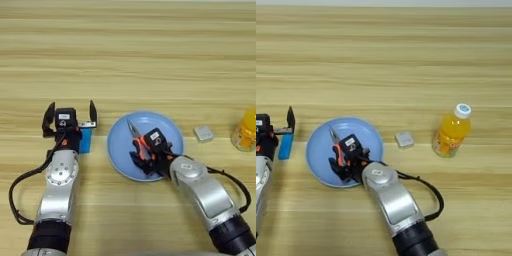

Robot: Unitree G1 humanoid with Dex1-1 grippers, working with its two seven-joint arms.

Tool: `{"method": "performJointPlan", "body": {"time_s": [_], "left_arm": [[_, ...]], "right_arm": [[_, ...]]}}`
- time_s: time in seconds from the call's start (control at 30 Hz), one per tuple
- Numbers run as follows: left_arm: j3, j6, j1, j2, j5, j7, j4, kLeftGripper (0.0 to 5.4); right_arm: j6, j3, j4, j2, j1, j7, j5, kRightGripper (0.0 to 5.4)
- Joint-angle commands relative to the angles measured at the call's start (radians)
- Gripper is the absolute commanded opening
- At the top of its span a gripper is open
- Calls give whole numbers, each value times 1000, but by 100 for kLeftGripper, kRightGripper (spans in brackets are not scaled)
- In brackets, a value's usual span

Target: Move the objects on the table

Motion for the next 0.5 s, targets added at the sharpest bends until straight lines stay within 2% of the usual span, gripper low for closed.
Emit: {"method": "performJointPlan", "body": {"time_s": [0.03,0.17,0.5], "left_arm": [[-6,22,3,-11,8,9,-20,540],[-8,24,3,-13,10,11,-22,540],[-8,26,-1,-16,13,12,-21,540]], "right_arm": [[239,34,-28,-86,177,26,14,318],[297,60,-138,-130,238,34,22,306],[342,73,-225,-193,316,20,44,293]]}}
